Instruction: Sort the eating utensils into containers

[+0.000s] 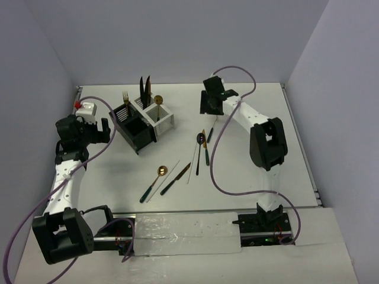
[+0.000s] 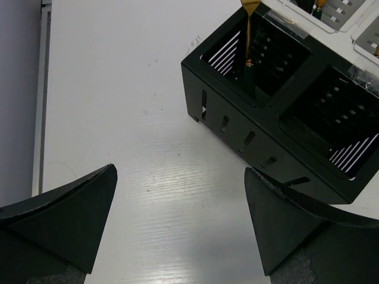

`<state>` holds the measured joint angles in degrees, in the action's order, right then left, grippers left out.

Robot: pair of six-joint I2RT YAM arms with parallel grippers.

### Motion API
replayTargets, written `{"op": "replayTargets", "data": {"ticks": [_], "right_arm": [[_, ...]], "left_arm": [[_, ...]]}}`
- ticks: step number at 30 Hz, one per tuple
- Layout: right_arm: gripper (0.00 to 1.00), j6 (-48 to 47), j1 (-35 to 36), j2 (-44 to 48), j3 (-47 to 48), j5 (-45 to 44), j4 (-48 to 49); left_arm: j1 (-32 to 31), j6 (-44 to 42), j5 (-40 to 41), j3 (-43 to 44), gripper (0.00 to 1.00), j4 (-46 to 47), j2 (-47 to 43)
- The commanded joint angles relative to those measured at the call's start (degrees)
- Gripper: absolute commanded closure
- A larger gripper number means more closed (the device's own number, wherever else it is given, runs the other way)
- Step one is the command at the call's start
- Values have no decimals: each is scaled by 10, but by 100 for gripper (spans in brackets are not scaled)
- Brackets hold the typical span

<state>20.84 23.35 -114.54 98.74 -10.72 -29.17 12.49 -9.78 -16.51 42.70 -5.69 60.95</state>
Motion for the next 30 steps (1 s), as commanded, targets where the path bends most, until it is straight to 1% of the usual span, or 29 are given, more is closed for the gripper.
{"op": "replayTargets", "data": {"ticks": [1,5,9,13,19,24,28,29,30], "right_arm": [[36,22,-9,-23,52,18,-78],[39,29,-16,-87,94,38,-112],[42,31,-17,-129,105,41,-142],[43,32,-19,-135,76,18,-143],[45,32,-23,-109,40,8,-130],[46,24,-30,-114,28,53,-117],[47,18,-41,-136,29,58,-121],[49,17,-43,-144,33,64,-124],[55,13,-45,-148,36,72,-128]], "left_arm": [[4,-11,10,-12,1,45,1],[4,-19,25,-28,1,52,4],[5,-23,31,-36,1,72,2],[5,-23,27,-38,1,77,1],[4,-19,17,-38,1,74,2],[4,-18,21,-34,1,70,0],[4,-19,33,-36,1,74,-8],[4,-20,35,-38,1,74,-9],[5,-20,37,-37,1,71,-12]]}}
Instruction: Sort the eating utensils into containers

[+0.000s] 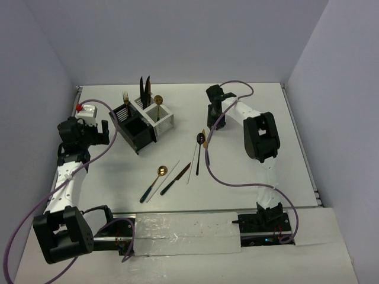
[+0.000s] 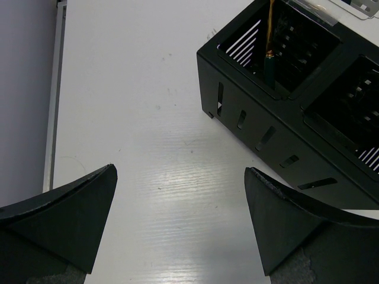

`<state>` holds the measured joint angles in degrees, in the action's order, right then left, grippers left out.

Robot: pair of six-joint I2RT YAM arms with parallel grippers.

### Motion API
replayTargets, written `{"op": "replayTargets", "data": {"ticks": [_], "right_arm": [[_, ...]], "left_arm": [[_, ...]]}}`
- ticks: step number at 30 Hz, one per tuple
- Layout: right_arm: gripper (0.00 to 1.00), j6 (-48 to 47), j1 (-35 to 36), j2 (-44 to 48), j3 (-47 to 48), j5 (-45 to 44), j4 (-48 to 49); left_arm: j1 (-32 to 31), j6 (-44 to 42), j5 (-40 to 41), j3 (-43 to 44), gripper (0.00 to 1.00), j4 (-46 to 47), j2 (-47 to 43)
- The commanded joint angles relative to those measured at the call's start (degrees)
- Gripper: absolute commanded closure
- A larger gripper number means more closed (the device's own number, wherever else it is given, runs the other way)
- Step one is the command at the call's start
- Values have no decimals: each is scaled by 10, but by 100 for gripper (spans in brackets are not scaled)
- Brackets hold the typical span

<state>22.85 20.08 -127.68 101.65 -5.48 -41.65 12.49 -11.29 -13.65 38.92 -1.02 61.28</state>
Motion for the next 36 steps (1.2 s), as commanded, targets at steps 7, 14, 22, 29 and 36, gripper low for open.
{"op": "replayTargets", "data": {"ticks": [7,14,22,29,36], "right_arm": [[100,-26,-12,27,-34,-3,20],[100,-76,-12,138,-102,-32,93],[100,-174,79,471,-364,-53,422],[100,-230,225,545,-437,-48,748],[100,-185,302,251,-133,-56,809]], "left_arm": [[5,-21,43,4,1,-20,-48],[5,-40,30,-1,1,-90,-109],[6,-40,-84,90,1,-188,-111],[6,-32,-183,146,1,-236,-95],[6,0,1,99,1,-179,-85]]}}
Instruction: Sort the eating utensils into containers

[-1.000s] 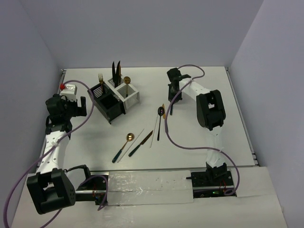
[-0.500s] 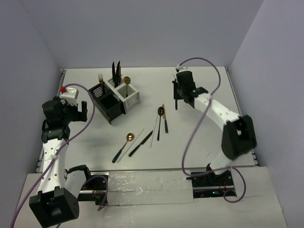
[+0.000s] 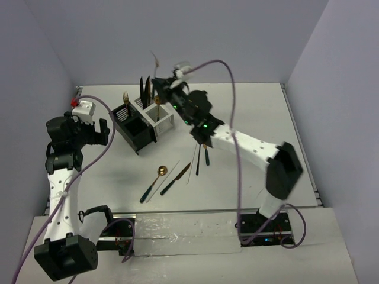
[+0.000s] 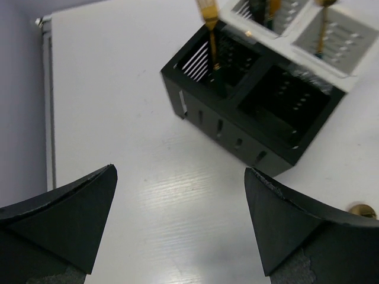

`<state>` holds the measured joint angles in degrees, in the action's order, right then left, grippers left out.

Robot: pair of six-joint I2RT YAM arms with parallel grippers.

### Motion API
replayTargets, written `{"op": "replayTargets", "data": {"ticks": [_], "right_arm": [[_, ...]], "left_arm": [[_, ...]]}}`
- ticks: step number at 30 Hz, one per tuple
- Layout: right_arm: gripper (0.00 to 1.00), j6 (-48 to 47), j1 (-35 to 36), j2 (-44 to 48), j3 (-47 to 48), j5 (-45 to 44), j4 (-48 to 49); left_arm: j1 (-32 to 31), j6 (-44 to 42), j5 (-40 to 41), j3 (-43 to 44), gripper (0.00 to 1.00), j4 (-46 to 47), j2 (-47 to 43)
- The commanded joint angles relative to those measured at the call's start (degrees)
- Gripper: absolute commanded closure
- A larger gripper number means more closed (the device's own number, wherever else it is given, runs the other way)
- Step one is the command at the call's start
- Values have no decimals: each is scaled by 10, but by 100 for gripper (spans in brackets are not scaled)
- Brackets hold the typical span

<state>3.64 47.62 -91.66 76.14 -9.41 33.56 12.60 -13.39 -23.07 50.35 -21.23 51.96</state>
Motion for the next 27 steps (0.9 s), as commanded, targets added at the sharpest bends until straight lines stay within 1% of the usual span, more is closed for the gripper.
{"op": "replayTargets", "data": {"ticks": [1,2,3,5,6,7,8,10,11,14,16,17,20,22,24,26,27], "right_arm": [[100,14,32,-142,158,-24,51],[100,21,39,-171,188,-36,46],[100,29,40,-226,248,-39,32],[100,68,42,-278,303,-53,12],[100,82,44,-320,348,-60,-9],[100,109,45,-343,369,-64,-17],[100,123,46,-382,385,-73,-32],[100,150,48,-418,437,-80,-47],[100,156,50,-455,478,-82,-74],[100,162,56,-518,548,-98,-132],[100,161,61,-530,548,-116,-139],[100,162,62,-533,533,-132,-134],[100,178,63,-537,522,-145,-133],[100,175,66,-541,531,-150,-135],[100,177,69,-556,560,-142,-161],[100,185,71,-563,565,-134,-181],[96,194,72,-561,557,-131,-179]], "left_arm": [[6,22,114,-19,1,29,11],[8,24,129,-24,1,41,14],[8,27,153,-37,1,48,16],[11,28,169,-49,1,70,17],[12,28,174,-60,1,78,17],[13,28,180,-66,1,83,19],[14,28,182,-71,1,94,21],[14,27,178,-79,1,101,27],[15,27,175,-81,1,102,29],[15,25,172,-82,1,106,32],[15,24,170,-83,1,109,28],[15,23,168,-86,1,109,25],[15,22,161,-90,1,117,18],[15,22,159,-90,1,117,18],[16,23,157,-87,1,117,19],[15,22,157,-86,1,117,21],[16,22,158,-87,1,117,20]]}}
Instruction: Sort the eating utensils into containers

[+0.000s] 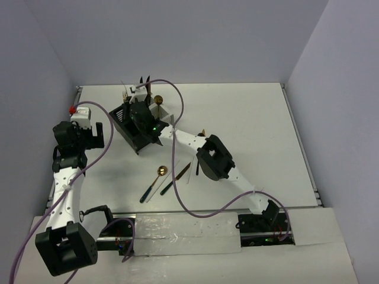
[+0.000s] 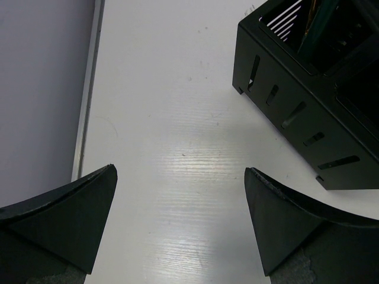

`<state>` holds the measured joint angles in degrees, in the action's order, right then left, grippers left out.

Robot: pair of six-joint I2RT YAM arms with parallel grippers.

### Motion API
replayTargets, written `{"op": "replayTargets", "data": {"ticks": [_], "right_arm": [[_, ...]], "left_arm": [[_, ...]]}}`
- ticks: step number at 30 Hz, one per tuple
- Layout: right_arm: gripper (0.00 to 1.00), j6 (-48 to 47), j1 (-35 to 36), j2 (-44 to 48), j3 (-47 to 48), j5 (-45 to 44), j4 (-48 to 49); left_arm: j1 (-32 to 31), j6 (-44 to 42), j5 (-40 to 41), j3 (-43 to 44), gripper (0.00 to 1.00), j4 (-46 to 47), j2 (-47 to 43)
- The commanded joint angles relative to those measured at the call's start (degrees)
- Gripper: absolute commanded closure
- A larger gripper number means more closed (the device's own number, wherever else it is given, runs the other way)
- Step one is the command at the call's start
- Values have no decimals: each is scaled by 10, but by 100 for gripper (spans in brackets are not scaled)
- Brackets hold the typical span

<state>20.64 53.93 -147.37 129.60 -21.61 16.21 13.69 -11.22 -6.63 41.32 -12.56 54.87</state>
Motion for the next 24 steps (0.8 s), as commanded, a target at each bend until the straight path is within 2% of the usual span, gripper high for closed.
{"op": "replayTargets", "data": {"ticks": [1,2,4,8,12,16,20,21,24], "right_arm": [[93,26,9,9,12,-8,-6],[84,32,11,17,-21,-12,17],[74,35,11,34,-43,-16,32],[54,18,12,54,-38,-4,5],[49,-1,13,128,-94,32,7],[48,-34,12,297,-208,81,-13],[46,-77,2,445,-331,110,-146],[46,-79,-1,498,-353,106,-168],[44,-68,-33,580,-435,97,-273]], "left_arm": [[5,1,-7,4,1,32,-8],[5,1,-7,5,1,31,-8],[5,0,-7,8,1,25,-8],[5,-7,-10,10,1,21,-16],[5,-11,-22,21,1,9,-16],[5,-21,-37,43,1,-16,-18],[5,-47,-81,53,1,-56,-28],[5,-52,-91,53,1,-69,-30],[5,-63,-109,61,1,-90,-26]]}}
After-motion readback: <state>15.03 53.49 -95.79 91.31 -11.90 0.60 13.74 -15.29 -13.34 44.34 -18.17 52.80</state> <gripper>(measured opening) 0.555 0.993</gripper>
